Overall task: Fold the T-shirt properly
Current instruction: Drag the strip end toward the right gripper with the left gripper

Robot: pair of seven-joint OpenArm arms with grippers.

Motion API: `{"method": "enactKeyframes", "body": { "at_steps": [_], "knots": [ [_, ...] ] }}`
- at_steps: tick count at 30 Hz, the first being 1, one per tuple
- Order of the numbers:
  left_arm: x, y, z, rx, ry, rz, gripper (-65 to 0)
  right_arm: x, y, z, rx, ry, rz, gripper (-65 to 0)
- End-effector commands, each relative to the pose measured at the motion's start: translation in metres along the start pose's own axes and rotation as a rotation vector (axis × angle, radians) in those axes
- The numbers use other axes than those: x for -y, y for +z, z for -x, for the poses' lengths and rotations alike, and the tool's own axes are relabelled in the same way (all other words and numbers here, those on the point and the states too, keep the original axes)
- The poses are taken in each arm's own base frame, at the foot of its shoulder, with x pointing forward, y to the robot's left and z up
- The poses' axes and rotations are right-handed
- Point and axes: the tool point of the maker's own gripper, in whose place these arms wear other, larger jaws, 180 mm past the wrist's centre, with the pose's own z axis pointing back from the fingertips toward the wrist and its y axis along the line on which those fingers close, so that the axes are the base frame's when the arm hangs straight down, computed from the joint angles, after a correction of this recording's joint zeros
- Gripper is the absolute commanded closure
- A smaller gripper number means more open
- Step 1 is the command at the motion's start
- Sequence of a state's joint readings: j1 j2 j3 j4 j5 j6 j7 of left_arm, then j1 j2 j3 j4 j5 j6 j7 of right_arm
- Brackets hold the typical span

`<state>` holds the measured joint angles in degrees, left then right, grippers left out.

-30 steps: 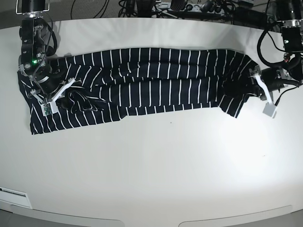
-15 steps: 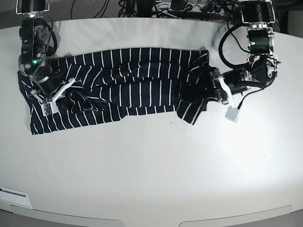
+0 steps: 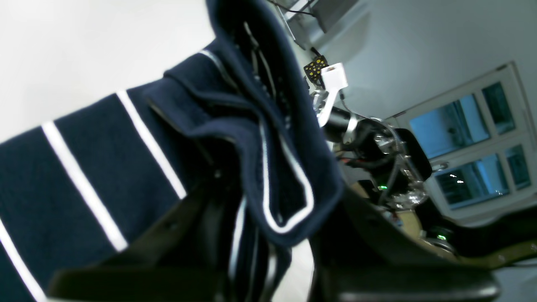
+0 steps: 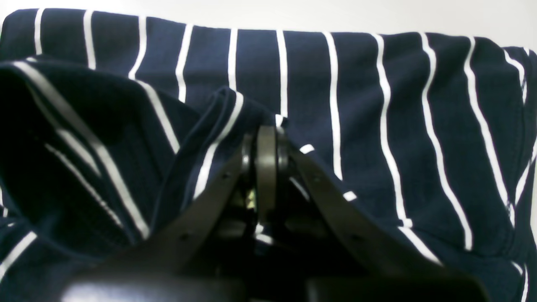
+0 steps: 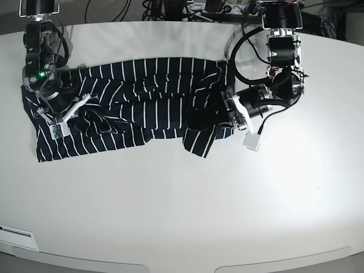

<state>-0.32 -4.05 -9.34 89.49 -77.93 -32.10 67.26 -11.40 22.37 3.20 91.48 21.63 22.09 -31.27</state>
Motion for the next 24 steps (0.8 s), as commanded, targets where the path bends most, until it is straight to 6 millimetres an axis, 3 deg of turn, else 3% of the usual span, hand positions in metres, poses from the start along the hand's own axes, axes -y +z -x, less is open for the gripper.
{"method": "enactKeyframes", "body": {
  "at_steps": [1,10,12,16,17,24],
  "knots": [
    [0.009,-0.003,-0.015,0.051,-0.017,0.041,0.0,-0.006,0.001,0.030,-0.135,0.024,-0.023,0.0],
    [0.016,-0.016,-0.003,0.022,0.006,0.078,0.0,-0.010,0.001,0.030,-0.134,0.041,-0.046,0.0],
    [0.020,-0.022,0.003,-0.003,0.013,0.093,-8.7,-0.011,0.001,0.030,-0.134,0.046,-0.053,0.0],
    [0.031,-0.031,0.010,-0.028,-0.004,0.136,-38.4,-0.011,0.001,0.030,-0.134,0.045,-0.053,0.0],
    [0.032,-0.033,0.010,-0.030,-0.007,0.140,-40.7,-0.011,0.001,0.030,-0.135,0.045,-0.053,0.0],
    [0.028,-0.032,-0.004,0.040,-0.014,0.120,-40.7,-0.011,0.002,0.033,-0.151,0.046,-0.053,0.0]
  ]
}}
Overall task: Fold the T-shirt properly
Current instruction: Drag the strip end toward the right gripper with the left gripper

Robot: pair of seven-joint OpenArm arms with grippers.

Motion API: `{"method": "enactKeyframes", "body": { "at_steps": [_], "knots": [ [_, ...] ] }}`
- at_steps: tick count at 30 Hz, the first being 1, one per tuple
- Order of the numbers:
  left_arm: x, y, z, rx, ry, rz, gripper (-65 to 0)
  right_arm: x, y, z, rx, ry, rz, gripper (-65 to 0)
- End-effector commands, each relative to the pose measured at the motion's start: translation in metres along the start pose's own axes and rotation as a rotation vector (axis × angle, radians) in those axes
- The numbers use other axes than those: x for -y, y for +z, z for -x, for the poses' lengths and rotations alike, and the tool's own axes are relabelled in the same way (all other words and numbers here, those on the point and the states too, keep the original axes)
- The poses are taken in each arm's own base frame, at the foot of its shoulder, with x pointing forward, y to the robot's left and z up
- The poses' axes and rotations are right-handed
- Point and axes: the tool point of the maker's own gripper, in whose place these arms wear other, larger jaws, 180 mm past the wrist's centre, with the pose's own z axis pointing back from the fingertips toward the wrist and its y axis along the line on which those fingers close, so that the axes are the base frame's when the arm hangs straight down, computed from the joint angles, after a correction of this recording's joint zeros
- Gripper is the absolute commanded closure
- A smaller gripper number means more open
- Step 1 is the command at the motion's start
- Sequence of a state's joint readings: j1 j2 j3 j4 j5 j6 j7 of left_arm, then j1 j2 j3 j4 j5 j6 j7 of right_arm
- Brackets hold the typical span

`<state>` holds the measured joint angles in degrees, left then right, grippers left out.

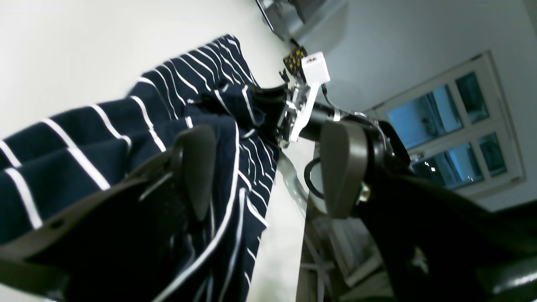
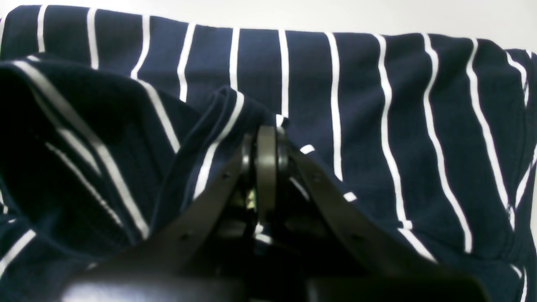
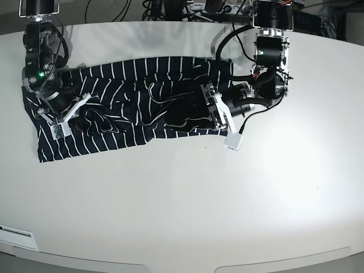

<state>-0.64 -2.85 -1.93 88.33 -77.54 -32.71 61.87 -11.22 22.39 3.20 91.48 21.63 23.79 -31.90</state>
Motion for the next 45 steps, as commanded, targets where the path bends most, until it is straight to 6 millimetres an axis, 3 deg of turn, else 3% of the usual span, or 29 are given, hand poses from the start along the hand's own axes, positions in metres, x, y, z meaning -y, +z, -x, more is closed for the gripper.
{"method": "enactKeyframes", "body": {
  "at_steps": [1,4,5,7,9,10,15,16,19,20,27,35,37,43,45],
  "knots": [
    [0.007,0.000,-0.019,0.060,-0.037,0.021,-40.5,-0.008,0.002,0.032,-0.143,0.026,-0.030,0.0],
    [-0.003,0.009,-0.031,0.107,-0.050,-0.024,-39.3,-0.008,0.002,0.032,-0.142,0.026,-0.030,0.0],
    [-0.006,0.015,-0.036,0.125,-0.052,-0.039,-36.1,-0.008,0.002,0.032,-0.142,0.026,-0.030,0.0],
    [-0.012,0.027,-0.046,0.166,-0.059,-0.068,-23.0,-0.008,0.002,0.032,-0.142,0.026,-0.030,0.0],
    [-0.019,0.040,-0.051,0.183,-0.059,-0.102,-4.0,-0.008,0.002,0.032,-0.142,0.027,-0.030,0.0],
    [-0.022,0.046,-0.051,0.172,-0.059,-0.117,0.0,-0.008,0.002,0.032,-0.142,0.026,-0.030,0.0],
    [-0.012,0.061,-0.038,0.098,-0.054,-0.055,0.0,-0.008,0.002,0.032,-0.141,0.026,-0.030,0.0],
    [-0.012,0.063,-0.031,0.058,-0.072,-0.052,-6.0,-0.008,0.002,0.032,-0.141,0.026,-0.030,0.0],
    [-0.015,0.068,-0.014,-0.043,-0.088,-0.068,-32.0,-0.008,0.002,0.032,-0.142,0.026,-0.029,0.0],
    [-0.016,0.071,-0.011,-0.065,-0.086,-0.076,-36.2,-0.008,0.002,0.032,-0.142,0.026,-0.029,0.0],
    [-0.019,0.089,-0.017,-0.122,-0.140,-0.128,-36.5,-0.008,0.001,0.032,-0.139,0.023,-0.032,0.0],
    [-0.003,0.072,0.016,-0.323,-0.215,-0.056,-36.5,-0.008,0.001,0.032,-0.140,0.024,-0.031,0.0],
    [-0.010,0.073,0.025,-0.374,-0.224,-0.088,-36.4,-0.008,0.001,0.032,-0.141,0.024,-0.031,0.0],
    [-0.013,0.074,0.028,-0.392,-0.228,-0.104,-36.1,-0.008,0.001,0.032,-0.140,0.023,-0.031,0.0],
    [-0.013,0.073,0.028,-0.392,-0.229,-0.103,-30.6,-0.008,0.001,0.032,-0.140,0.023,-0.031,0.0]
  ]
}}
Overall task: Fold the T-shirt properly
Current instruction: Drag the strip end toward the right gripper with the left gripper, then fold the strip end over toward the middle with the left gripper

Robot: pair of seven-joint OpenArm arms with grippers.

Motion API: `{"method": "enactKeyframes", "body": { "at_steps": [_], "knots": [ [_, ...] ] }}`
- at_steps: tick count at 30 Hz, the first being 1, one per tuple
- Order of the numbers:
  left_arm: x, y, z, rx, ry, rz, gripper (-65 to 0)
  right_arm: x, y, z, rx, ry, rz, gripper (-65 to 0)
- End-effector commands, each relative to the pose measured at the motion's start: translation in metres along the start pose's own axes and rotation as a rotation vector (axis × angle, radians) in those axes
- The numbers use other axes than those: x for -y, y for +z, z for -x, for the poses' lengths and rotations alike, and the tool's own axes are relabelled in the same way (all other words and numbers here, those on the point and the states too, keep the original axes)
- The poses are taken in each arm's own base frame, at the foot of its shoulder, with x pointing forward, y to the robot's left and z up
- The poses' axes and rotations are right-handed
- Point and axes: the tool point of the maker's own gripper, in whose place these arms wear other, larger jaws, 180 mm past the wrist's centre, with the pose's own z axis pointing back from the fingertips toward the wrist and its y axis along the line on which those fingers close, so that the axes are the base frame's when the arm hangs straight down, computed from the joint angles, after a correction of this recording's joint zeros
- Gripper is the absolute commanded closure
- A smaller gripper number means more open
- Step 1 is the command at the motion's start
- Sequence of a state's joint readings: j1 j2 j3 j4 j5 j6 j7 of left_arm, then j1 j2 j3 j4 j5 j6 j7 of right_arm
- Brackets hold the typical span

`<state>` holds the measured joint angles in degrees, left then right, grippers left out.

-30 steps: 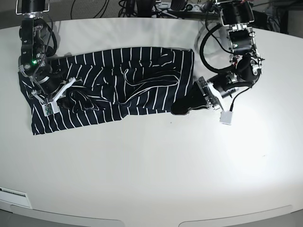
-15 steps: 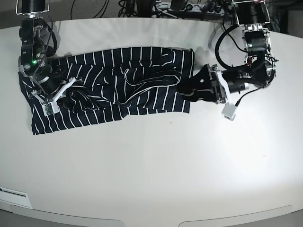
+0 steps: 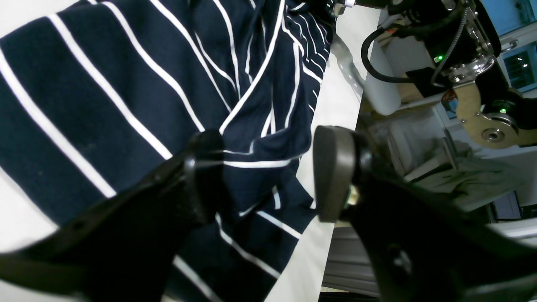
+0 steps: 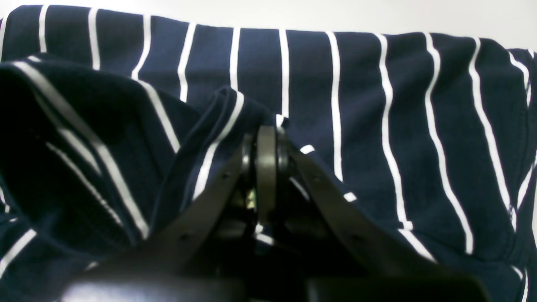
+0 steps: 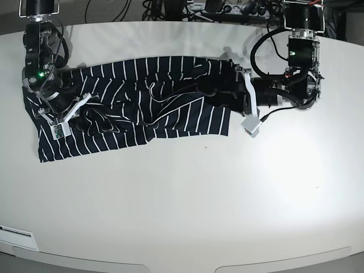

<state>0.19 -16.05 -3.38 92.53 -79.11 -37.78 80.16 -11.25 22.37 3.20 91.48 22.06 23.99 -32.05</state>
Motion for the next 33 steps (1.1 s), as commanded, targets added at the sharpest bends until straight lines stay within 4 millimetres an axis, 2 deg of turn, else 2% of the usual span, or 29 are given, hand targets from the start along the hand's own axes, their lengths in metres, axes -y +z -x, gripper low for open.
{"method": "enactKeyframes", "body": {
  "at_steps": [1,3,4,7,11,19,26,30,31,33],
  "knots": [
    [0.005,0.003,-0.014,0.039,-0.035,0.017,-24.6,-0.007,0.001,0.032,-0.140,0.027,-0.024,0.0],
    [0.006,0.003,-0.017,0.052,-0.035,0.018,-6.0,-0.006,0.001,0.032,-0.140,0.026,-0.023,0.0],
    [0.006,0.003,-0.019,0.067,-0.034,0.020,0.0,-0.006,0.001,0.032,-0.140,0.023,-0.020,0.0],
    [0.016,0.003,-0.027,0.108,-0.019,0.076,0.0,-0.004,0.001,0.031,-0.139,0.016,-0.009,0.0],
    [0.020,0.000,-0.029,0.116,-0.024,0.087,0.0,-0.004,0.001,0.031,-0.139,0.015,-0.010,0.0],
    [0.038,-0.024,-0.029,0.123,-0.011,0.163,0.0,-0.004,0.001,0.031,-0.139,0.016,-0.010,0.0],
    [0.069,-0.057,-0.014,0.048,-0.033,0.284,0.0,-0.004,0.001,0.032,-0.141,0.016,-0.009,0.0],
    [0.081,-0.067,-0.007,0.016,-0.062,0.327,0.0,-0.004,0.001,0.032,-0.140,0.016,-0.009,0.0],
    [0.081,-0.067,-0.008,0.019,-0.063,0.329,-1.6,-0.004,0.001,0.032,-0.140,0.016,-0.010,0.0],
    [0.081,-0.066,-0.011,0.021,-0.070,0.327,-16.4,-0.004,0.001,0.032,-0.140,0.016,-0.009,0.0]
  ]
}}
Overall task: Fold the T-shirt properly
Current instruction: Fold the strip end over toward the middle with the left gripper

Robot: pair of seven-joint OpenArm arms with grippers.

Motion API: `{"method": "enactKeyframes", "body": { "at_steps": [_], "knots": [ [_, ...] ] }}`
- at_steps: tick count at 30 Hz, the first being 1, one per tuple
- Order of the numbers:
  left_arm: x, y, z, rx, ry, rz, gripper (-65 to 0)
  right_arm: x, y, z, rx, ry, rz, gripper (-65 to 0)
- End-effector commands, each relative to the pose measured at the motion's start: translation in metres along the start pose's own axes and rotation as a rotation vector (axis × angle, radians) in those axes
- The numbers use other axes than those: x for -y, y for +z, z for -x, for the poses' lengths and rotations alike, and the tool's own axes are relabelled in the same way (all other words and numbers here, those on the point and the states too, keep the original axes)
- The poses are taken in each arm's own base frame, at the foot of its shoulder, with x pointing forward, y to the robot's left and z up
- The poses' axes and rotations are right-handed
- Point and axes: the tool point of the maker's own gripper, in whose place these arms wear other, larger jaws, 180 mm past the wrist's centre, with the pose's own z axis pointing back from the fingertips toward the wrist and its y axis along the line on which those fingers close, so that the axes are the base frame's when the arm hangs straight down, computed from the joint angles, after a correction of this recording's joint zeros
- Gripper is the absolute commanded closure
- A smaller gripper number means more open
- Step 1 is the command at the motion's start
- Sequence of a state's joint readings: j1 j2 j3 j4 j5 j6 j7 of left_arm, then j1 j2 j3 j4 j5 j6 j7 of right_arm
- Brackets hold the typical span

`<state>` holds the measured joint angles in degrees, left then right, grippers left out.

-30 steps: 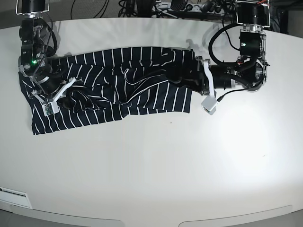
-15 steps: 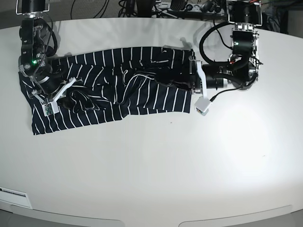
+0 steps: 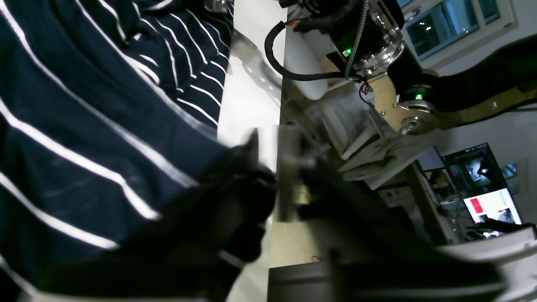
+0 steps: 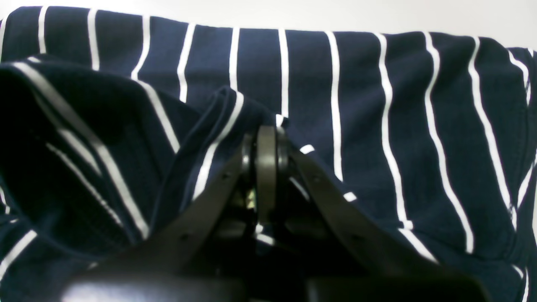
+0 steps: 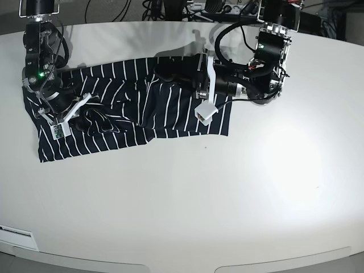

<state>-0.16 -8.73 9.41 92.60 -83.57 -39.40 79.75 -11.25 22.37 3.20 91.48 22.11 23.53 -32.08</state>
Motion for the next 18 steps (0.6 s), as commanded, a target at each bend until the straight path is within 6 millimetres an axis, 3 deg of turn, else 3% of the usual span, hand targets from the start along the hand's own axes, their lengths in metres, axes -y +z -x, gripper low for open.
{"method": "enactKeyframes", "body": {
  "at_steps": [1,3,8,10,13,18],
  "knots": [
    [0.006,0.002,-0.017,0.030,-0.054,0.016,-24.3,-0.005,0.001,0.032,-0.140,0.022,-0.015,0.0],
    [0.005,0.003,-0.023,0.030,-0.073,0.012,-35.0,-0.005,0.001,0.032,-0.140,0.022,-0.015,0.0],
    [0.003,0.008,-0.048,0.036,-0.143,0.000,-35.3,-0.005,0.001,0.032,-0.141,0.022,-0.016,0.0],
    [0.001,0.012,-0.059,0.045,-0.171,-0.011,-27.6,-0.005,0.001,0.032,-0.140,0.022,-0.015,0.0],
    [-0.007,0.019,-0.069,0.044,-0.201,-0.061,0.0,-0.005,0.001,0.032,-0.140,0.022,-0.015,0.0],
    [-0.040,0.026,-0.057,-0.044,-0.222,-0.240,0.0,-0.005,0.001,0.032,-0.140,0.022,-0.015,0.0]
  ]
}}
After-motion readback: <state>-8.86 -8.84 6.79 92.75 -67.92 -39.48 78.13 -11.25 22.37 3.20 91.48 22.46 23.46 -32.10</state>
